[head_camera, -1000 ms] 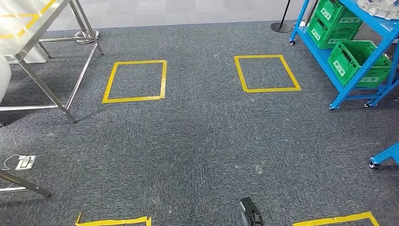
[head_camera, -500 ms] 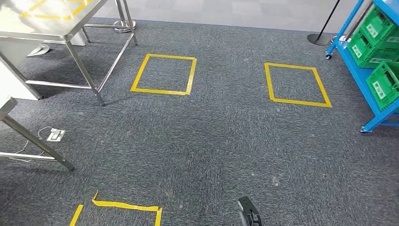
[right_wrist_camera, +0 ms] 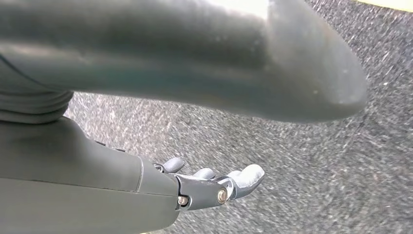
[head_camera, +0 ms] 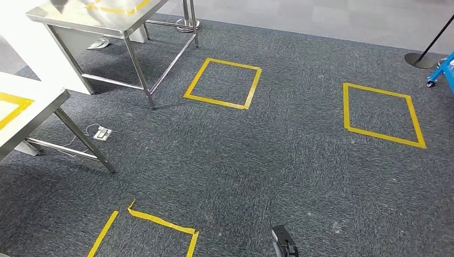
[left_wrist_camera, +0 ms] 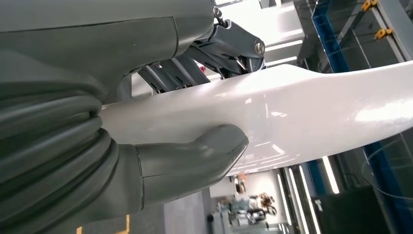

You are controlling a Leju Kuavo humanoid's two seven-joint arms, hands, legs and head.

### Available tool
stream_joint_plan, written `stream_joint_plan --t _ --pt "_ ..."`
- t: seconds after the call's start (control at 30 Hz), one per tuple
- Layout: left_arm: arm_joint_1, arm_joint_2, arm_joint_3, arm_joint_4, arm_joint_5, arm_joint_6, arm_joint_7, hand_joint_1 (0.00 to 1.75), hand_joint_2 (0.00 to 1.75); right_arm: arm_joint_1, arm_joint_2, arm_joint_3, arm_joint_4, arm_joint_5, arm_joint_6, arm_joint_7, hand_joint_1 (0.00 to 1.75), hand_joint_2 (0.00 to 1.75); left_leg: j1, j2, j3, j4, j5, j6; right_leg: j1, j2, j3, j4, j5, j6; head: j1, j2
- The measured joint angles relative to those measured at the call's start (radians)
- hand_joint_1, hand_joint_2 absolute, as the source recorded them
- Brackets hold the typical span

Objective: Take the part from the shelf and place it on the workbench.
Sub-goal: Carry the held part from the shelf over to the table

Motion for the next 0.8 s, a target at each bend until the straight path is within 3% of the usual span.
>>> stream_joint_plan --t 0.03,0.1,0.17,0.2,0.23,0.3,0.37,0.4,0.47,0.53,0.6,0.67,0.7,0.73,0.8 --pt "-0.002 0.005 0.0 0.0 0.0 0.002 0.0 1.75 1.75 -0.001 0.0 0.0 0.0 0.001 0.0 0.0 0.0 0.0 -0.002 0.029 -0.014 0.028 -0.019 -0.003 -0.002 -0.011 0.002 -0.005 0.004 -0.006 -0.003 0.0" --pt "-0.003 0.01 0.0 0.002 0.0 0.003 0.0 1.75 1.75 0.001 0.001 0.0 0.0 0.001 0.001 0.001 0.0 0.0 -0.004 0.089 -0.067 0.148 -0.084 -0.007 0.0 -0.033 0.002 -0.008 0.005 -0.014 -0.009 0.0" --pt "0.0 0.009 -0.001 0.005 0.0 0.005 0.001 1.75 1.75 0.003 0.001 0.0 0.0 0.001 0.001 0.002 0.0 0.0 -0.002 0.105 -0.114 0.258 -0.124 -0.011 0.002 -0.06 0.001 -0.007 0.003 -0.016 -0.009 0.0" --pt "0.002 0.01 -0.001 0.006 0.0 0.006 0.002 1.75 1.75 0.003 0.001 0.0 0.0 0.001 0.0 0.002 0.0 0.0 -0.002 0.107 -0.113 0.264 -0.118 -0.011 0.002 -0.074 0.001 -0.006 0.002 -0.017 -0.009 0.0" --pt "0.001 0.01 -0.001 0.008 0.0 0.007 0.003 1.75 1.75 0.003 0.001 0.0 0.0 0.001 0.0 0.003 0.0 0.0 -0.001 0.113 -0.091 0.228 -0.095 -0.011 0.003 -0.087 0.002 -0.005 0.0 -0.016 -0.009 0.0" --pt "-0.004 0.011 -0.001 0.008 -0.002 0.008 0.003 1.75 1.75 0.001 0.001 0.0 0.0 0.001 -0.001 0.004 0.0 0.0 -0.006 0.149 -0.014 0.092 -0.042 -0.006 0.004 -0.111 0.006 -0.002 -0.006 -0.01 -0.009 0.0" --pt "-0.01 0.012 -0.001 0.008 -0.003 0.01 0.004 1.75 1.75 0.0 0.001 0.0 0.0 0.0 -0.001 0.005 0.0 0.0 -0.013 0.177 0.034 0.005 -0.022 0.009 0.008 -0.132 0.008 0.002 -0.012 -0.001 -0.009 0.0" --pt "-0.012 0.013 -0.001 0.008 -0.003 0.01 0.004 1.75 1.75 0.0 0.001 0.0 0.0 0.0 -0.001 0.005 0.0 0.0 -0.016 0.174 0.037 -0.005 -0.026 0.017 0.01 -0.142 0.01 0.002 -0.014 0.003 -0.009 0.0" --pt "-0.013 0.016 -0.002 0.009 -0.004 0.011 0.005 1.75 1.75 -0.002 0.001 0.0 0.0 0.0 -0.002 0.005 0.0 0.0 -0.013 0.147 0.036 -0.008 -0.02 0.03 0.012 -0.159 0.014 0.001 -0.019 0.014 -0.009 0.0" --pt "-0.016 0.02 -0.002 0.009 -0.004 0.012 0.005 1.75 1.75 -0.006 0.002 0.0 0.0 0.0 -0.001 0.005 0.0 0.0 -0.007 0.126 0.037 -0.013 -0.016 0.04 0.008 -0.121 0.003 0.035 -0.044 0.026 -0.007 0.0" --pt "-0.019 0.019 -0.002 0.01 -0.004 0.012 0.004 1.75 1.75 -0.006 0.002 0.0 0.0 0.001 -0.001 0.006 0.0 0.0 -0.003 0.106 0.036 -0.014 -0.013 0.046 0.003 -0.057 -0.048 0.145 -0.1 0.036 -0.003 0.0" --pt "-0.017 0.016 -0.002 0.012 -0.004 0.013 0.003 1.75 1.75 -0.002 0.003 0.0 0.0 0.002 -0.001 0.009 0.0 0.0 -0.002 0.081 0.034 -0.013 -0.012 0.049 0.001 -0.033 -0.112 0.267 -0.141 0.04 -0.001 0.0" --pt "-0.016 0.015 -0.003 0.014 -0.004 0.014 0.003 1.75 1.75 -0.001 0.003 0.0 0.0 0.002 -0.002 0.009 0.0 0.0 -0.002 0.066 0.033 -0.011 -0.012 0.049 0.001 -0.03 -0.126 0.286 -0.136 0.039 0.0 0.0" --pt "-0.015 0.016 -0.003 0.015 -0.004 0.015 0.002 1.75 1.75 0.0 0.003 0.0 0.0 0.002 -0.002 0.009 0.0 0.0 -0.002 0.052 0.032 -0.01 -0.012 0.048 0.0 -0.027 -0.121 0.265 -0.112 0.038 0.0 0.0" --pt "-0.014 0.017 -0.003 0.015 -0.004 0.017 0.0 1.75 1.75 0.0 0.003 0.0 0.0 0.003 -0.002 0.01 0.0 0.0 0.0 0.026 0.032 -0.007 -0.011 0.044 -0.002 0.002 -0.066 0.135 -0.039 0.032 0.001 0.0"
